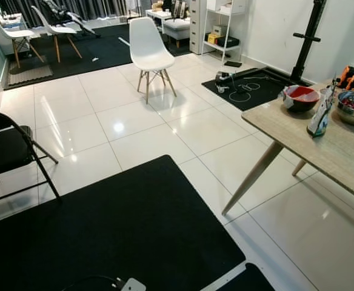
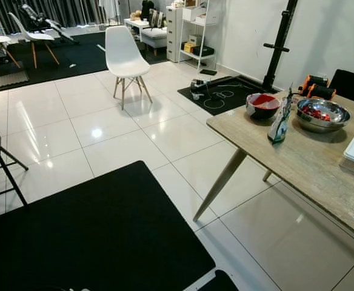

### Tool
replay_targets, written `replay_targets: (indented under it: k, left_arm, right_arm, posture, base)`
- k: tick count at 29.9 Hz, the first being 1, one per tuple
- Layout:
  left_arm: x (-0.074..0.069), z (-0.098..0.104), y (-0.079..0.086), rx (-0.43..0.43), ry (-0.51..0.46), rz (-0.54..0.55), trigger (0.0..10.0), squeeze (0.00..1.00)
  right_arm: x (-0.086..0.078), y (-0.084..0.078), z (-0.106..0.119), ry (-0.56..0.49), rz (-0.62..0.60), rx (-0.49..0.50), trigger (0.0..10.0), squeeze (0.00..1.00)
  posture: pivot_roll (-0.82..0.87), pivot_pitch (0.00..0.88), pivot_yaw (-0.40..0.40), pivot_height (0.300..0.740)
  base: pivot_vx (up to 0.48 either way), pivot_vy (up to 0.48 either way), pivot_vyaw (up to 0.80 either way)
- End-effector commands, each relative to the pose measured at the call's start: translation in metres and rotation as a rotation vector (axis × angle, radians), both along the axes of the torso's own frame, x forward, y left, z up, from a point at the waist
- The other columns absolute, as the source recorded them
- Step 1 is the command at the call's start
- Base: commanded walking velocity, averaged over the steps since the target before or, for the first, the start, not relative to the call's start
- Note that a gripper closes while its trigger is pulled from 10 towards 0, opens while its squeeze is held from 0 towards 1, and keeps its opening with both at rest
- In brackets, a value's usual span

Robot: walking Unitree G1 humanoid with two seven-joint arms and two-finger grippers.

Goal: Restocking fridge

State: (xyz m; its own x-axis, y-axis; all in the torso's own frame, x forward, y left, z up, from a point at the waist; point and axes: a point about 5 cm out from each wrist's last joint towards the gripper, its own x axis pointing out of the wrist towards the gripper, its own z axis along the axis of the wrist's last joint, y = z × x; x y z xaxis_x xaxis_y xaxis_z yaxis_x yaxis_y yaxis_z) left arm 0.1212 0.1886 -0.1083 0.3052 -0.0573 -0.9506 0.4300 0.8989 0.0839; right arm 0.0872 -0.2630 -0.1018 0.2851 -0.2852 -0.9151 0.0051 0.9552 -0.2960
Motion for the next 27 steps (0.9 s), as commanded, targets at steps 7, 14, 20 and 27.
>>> replay_targets:
  k: [7, 14, 20, 27]
  left_arm:
    - [-0.005, -0.002, -0.001, -0.001, 0.017, -0.027, 10.0, 0.00]
    - [0.003, 0.001, -0.003, -0.002, -0.002, -0.038, 10.0, 0.00]
    - [0.005, 0.001, -0.003, -0.005, -0.003, -0.036, 10.0, 0.00]
    - [-0.004, -0.002, -0.005, -0.004, 0.026, -0.047, 10.0, 0.00]
  right_arm:
    - [-0.002, -0.001, 0.000, 0.001, -0.001, -0.003, 10.0, 0.00]
    - [0.000, -0.002, 0.001, -0.005, 0.011, -0.006, 10.0, 0.00]
    - [0.005, -0.005, 0.003, -0.008, 0.025, -0.014, 10.0, 0.00]
    - [0.004, -0.007, 0.003, -0.006, 0.025, -0.017, 10.0, 0.00]
  posture:
    - [-0.05, 0.000, 0.021, 0.740]
    - [-0.05, 0.000, 0.020, 0.740]
    - [-0.05, 0.000, 0.014, 0.740]
    - [-0.06, 0.000, 0.011, 0.740]
  base:
    - [0.000, 0.000, 0.00]
    - [0.000, 0.000, 0.00]
    - [0.000, 0.000, 0.00]
    - [0.000, 0.000, 0.00]
